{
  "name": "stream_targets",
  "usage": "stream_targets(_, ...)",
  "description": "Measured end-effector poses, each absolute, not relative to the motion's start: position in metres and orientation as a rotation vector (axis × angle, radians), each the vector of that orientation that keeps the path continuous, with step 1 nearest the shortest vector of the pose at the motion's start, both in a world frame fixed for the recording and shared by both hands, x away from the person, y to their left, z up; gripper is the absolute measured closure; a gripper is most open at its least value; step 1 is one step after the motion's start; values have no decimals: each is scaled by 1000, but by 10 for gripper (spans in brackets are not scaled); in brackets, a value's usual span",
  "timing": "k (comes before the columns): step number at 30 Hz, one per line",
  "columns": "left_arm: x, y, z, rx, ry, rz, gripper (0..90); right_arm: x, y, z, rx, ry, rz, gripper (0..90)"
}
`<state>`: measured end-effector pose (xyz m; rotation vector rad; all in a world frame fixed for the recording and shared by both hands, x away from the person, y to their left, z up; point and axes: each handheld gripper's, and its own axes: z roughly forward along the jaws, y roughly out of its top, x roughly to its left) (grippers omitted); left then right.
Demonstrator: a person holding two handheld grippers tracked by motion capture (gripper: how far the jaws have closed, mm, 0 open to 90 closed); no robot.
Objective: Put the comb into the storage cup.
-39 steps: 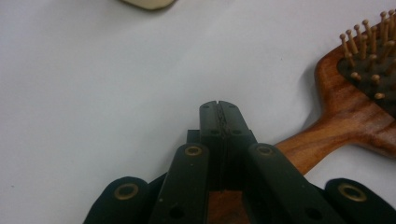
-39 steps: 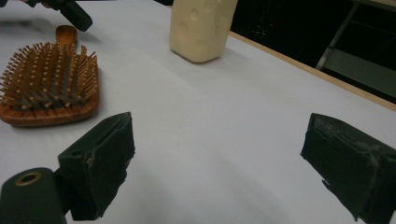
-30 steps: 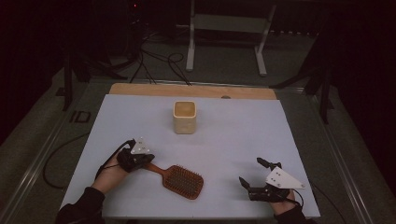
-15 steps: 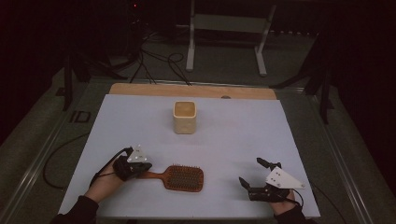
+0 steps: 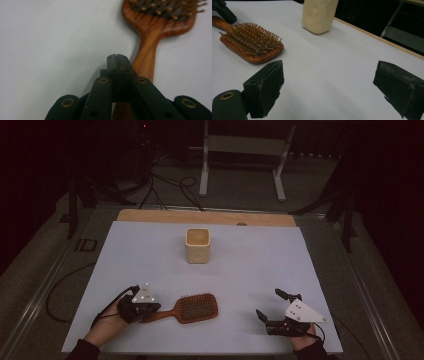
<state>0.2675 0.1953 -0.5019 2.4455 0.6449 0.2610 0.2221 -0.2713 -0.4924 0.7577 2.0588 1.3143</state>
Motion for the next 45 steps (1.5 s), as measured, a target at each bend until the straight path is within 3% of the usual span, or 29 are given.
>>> stream_targets(26, 232, 186, -494, 2501, 589, 173, 900, 222, -271, -493, 764, 2068, 1311, 90)
stream_targets(32, 234, 191, -485, 2469, 687, 240, 900, 222, -271, -493, 773, 2061, 1315, 90)
stream_targets(45, 235, 180, -465, 2418, 832, 239, 892, 223, -271, -493, 765, 2065, 1310, 90)
